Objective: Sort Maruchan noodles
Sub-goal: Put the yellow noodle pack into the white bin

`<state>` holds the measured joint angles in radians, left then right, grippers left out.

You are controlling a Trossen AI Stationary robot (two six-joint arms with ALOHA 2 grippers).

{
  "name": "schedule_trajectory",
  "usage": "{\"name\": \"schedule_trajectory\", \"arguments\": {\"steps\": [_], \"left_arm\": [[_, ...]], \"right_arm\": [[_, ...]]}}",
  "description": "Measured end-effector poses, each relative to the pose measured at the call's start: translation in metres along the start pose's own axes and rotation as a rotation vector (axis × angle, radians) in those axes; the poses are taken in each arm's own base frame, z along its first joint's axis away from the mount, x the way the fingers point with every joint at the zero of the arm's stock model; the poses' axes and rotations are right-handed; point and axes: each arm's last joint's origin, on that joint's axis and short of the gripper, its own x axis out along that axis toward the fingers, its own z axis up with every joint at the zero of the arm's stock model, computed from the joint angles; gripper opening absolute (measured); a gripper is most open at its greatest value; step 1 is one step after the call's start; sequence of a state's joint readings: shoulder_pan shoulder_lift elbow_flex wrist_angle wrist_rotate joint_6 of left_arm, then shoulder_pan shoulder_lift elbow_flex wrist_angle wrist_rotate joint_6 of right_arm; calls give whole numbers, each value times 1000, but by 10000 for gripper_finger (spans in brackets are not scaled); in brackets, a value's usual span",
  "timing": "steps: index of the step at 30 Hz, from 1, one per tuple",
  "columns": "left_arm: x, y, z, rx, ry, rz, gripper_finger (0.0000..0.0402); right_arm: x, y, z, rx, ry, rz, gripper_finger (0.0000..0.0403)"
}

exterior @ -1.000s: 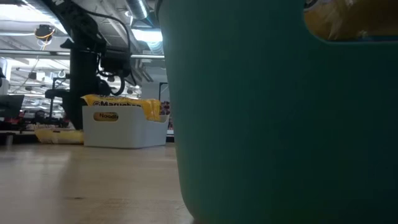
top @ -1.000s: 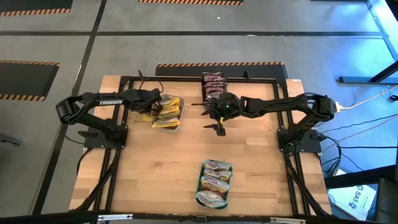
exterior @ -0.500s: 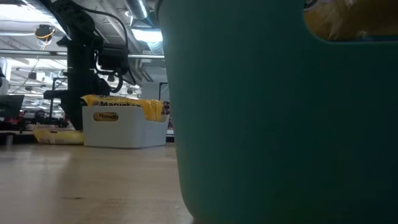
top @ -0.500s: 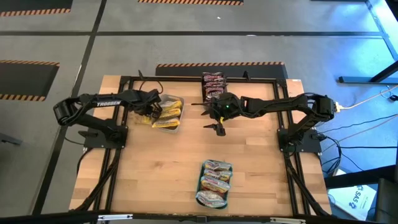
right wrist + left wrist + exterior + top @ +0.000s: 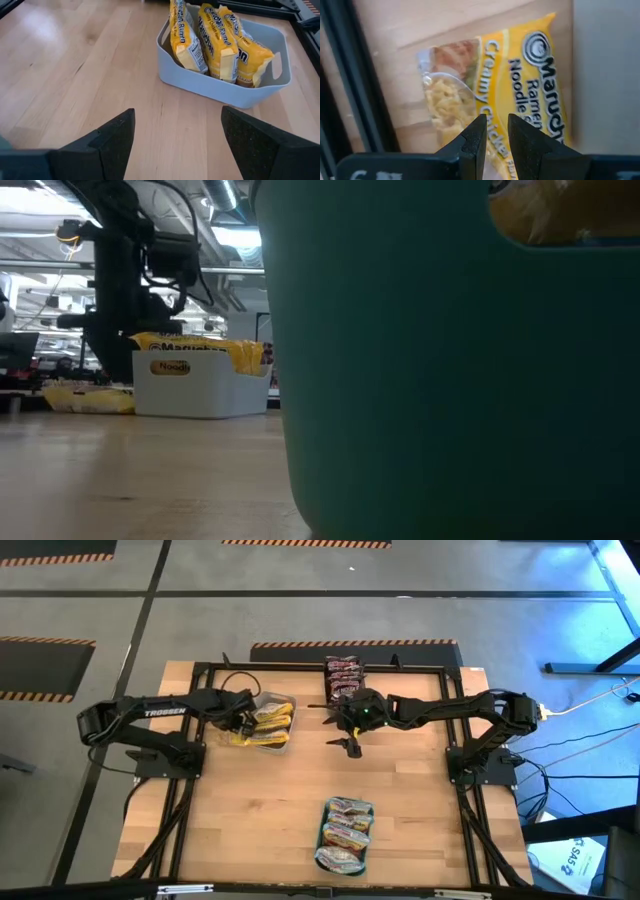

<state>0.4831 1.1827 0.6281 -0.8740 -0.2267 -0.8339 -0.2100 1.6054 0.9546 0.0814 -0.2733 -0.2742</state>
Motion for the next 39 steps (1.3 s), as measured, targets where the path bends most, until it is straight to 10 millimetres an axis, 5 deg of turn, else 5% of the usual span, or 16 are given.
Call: {"name": "schedule_trajectory", "arguments": {"steps": [23, 33, 39], "left_arm": [[-6, -27, -50, 125, 158, -113, 73], [-18, -54, -81, 219, 177, -319, 73], [-43, -56, -84, 276, 122, -281, 73]], "right_arm": [[0, 0, -1, -7, 7, -9, 277], [0, 0, 0, 27, 6, -9, 277], [0, 0, 0, 90, 5, -5, 277]]}}
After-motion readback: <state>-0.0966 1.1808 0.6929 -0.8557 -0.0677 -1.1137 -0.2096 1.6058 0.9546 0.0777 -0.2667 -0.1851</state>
